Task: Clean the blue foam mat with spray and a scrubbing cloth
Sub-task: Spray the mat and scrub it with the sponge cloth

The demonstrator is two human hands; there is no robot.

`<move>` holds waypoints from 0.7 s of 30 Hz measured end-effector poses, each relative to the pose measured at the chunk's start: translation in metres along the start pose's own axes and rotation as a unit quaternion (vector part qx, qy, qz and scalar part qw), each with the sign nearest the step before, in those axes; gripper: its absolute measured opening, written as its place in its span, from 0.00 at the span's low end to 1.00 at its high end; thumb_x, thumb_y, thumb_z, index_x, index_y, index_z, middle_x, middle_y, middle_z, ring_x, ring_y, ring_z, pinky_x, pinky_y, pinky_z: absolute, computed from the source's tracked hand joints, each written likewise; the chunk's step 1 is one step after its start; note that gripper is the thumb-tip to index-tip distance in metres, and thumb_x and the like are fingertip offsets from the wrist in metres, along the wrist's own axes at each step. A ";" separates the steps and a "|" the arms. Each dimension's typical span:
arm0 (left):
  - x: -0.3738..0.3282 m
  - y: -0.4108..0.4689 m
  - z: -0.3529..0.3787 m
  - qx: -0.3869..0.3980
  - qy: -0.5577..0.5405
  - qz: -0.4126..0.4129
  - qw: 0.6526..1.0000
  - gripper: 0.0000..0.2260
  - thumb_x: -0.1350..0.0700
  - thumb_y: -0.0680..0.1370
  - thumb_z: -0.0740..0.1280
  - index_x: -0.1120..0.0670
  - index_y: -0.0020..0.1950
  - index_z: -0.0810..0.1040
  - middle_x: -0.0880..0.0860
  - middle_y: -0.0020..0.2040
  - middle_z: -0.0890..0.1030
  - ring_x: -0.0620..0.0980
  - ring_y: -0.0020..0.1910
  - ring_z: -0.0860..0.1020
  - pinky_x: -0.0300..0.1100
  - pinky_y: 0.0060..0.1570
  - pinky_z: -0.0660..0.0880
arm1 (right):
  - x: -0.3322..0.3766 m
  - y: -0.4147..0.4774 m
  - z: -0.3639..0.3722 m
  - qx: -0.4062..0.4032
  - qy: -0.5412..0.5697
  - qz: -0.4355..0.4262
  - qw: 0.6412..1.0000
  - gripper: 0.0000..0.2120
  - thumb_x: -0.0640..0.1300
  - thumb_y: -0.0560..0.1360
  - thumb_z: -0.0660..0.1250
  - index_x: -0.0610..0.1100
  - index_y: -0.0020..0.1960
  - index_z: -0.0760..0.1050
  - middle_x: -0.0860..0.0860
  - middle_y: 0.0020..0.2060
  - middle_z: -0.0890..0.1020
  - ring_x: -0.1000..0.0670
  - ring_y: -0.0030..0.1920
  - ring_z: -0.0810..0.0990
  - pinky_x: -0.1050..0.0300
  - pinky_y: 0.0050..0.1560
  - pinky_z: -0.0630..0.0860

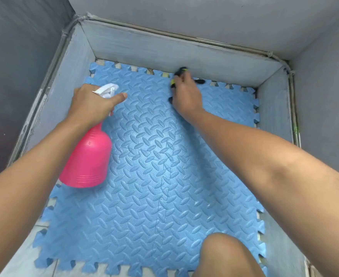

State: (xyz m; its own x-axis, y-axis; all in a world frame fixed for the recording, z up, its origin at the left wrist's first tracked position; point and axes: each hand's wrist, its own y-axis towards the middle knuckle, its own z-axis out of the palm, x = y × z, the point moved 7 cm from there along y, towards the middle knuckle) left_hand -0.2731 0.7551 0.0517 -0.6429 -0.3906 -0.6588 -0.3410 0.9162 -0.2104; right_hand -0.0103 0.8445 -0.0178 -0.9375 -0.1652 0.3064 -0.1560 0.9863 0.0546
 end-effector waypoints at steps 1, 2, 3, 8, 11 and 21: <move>0.001 0.001 -0.003 0.001 0.005 0.003 1.000 0.23 0.38 0.73 0.75 0.59 0.46 0.86 0.55 0.37 0.85 0.52 0.40 0.82 0.44 0.48 0.74 | 0.023 -0.005 0.003 0.012 0.012 -0.054 0.998 0.17 0.43 0.77 0.66 0.42 0.65 0.73 0.43 0.64 0.72 0.40 0.57 0.77 0.43 0.50 0.80; 0.001 0.002 -0.006 0.001 0.003 0.005 1.000 0.22 0.39 0.73 0.75 0.59 0.49 0.87 0.55 0.38 0.86 0.53 0.45 0.83 0.41 0.49 0.72 | 0.045 -0.014 0.006 0.030 0.025 -0.112 0.993 0.17 0.44 0.79 0.65 0.43 0.66 0.74 0.44 0.63 0.73 0.41 0.56 0.77 0.46 0.49 0.79; 0.002 0.002 -0.007 0.001 -0.001 0.003 1.000 0.22 0.40 0.74 0.75 0.59 0.51 0.87 0.55 0.38 0.85 0.54 0.47 0.83 0.40 0.49 0.70 | 0.064 -0.027 0.010 0.054 0.036 -0.172 0.983 0.17 0.45 0.79 0.65 0.45 0.67 0.74 0.46 0.62 0.73 0.43 0.54 0.78 0.49 0.46 0.78; -0.001 -0.003 -0.001 0.037 -0.014 -0.008 0.999 0.20 0.43 0.73 0.77 0.61 0.48 0.86 0.57 0.39 0.85 0.61 0.43 0.84 0.52 0.48 0.83 | 0.066 -0.105 0.016 0.142 0.028 -0.346 0.927 0.19 0.49 0.81 0.60 0.51 0.71 0.71 0.50 0.63 0.72 0.49 0.58 0.75 0.56 0.39 0.74; -0.004 -0.009 0.009 0.075 -0.038 -0.015 0.996 0.21 0.45 0.73 0.78 0.62 0.52 0.84 0.57 0.42 0.85 0.55 0.41 0.83 0.56 0.38 0.86 | -0.012 -0.094 -0.012 0.086 0.019 -0.250 0.964 0.19 0.46 0.79 0.61 0.52 0.70 0.71 0.49 0.64 0.73 0.46 0.59 0.75 0.51 0.45 0.77; 0.029 -0.062 0.017 0.161 0.001 -0.062 0.985 0.23 0.46 0.70 0.81 0.63 0.45 0.76 0.56 0.35 0.73 0.53 0.29 0.73 0.48 0.24 0.81 | -0.137 -0.086 -0.049 -0.045 -0.011 0.141 0.989 0.17 0.44 0.81 0.62 0.41 0.68 0.73 0.41 0.63 0.72 0.36 0.54 0.77 0.46 0.50 0.75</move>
State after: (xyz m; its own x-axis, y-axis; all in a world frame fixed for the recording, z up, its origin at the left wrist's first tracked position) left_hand -0.2590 0.6881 0.0338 -0.6113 -0.5010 -0.6126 -0.1824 0.8425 -0.5069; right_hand 0.1473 0.7818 -0.0179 -0.9464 0.1166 0.3013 0.1391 0.9888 0.0542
